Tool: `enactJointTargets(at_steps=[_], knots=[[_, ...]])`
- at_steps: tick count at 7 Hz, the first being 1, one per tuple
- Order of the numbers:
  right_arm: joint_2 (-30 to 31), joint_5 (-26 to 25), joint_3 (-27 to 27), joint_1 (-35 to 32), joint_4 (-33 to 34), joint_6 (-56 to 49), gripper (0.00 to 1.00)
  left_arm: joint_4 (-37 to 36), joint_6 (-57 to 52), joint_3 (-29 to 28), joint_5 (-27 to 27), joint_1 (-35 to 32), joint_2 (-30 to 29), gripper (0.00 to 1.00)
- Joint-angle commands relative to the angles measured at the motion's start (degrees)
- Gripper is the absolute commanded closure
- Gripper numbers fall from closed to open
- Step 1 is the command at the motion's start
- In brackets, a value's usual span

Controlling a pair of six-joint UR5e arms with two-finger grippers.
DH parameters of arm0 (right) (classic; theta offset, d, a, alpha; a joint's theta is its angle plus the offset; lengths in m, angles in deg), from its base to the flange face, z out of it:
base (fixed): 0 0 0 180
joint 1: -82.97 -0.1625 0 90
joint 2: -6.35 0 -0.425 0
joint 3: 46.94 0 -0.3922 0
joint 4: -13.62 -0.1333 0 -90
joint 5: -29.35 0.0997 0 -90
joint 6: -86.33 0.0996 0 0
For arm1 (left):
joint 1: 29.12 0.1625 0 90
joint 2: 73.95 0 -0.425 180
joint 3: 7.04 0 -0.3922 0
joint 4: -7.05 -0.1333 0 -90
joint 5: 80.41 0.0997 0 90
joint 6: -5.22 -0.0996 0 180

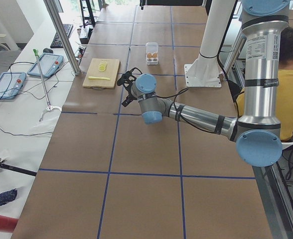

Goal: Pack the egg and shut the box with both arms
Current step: 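Move the left gripper toward the brown egg in the white bowl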

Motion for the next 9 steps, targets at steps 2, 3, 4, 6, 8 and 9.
enactJointTargets(at_steps=[2, 3, 4, 6, 8, 9], knots=[[0.13, -0.06, 0.07, 0.00, 0.00, 0.01, 0.00, -0.27, 13.19, 1.21, 22.54, 20.26, 1.52, 0.11], [0.13, -0.15, 0.16, 0.00, 0.00, 0.01, 0.00, -0.44, 14.10, 1.21, 27.74, 24.84, 2.74, 0.15], [0.13, -0.15, 0.25, 0.00, 0.00, 0.01, 0.00, -2.36, 14.11, 1.30, 30.14, 26.80, 3.18, 0.16], [0.31, -0.15, 0.25, 0.00, 0.00, 0.01, 0.00, -6.49, 14.11, 1.47, 31.30, 27.70, 2.84, 0.17], [0.75, -0.15, 0.08, 0.00, 0.00, 0.01, 0.00, -12.12, 14.90, 3.75, 33.50, 29.28, 2.05, 0.21], [0.75, -0.06, 0.07, 0.00, 0.00, 0.01, 0.00, -12.39, 15.51, 3.76, 33.50, 30.16, 1.78, 0.23]])
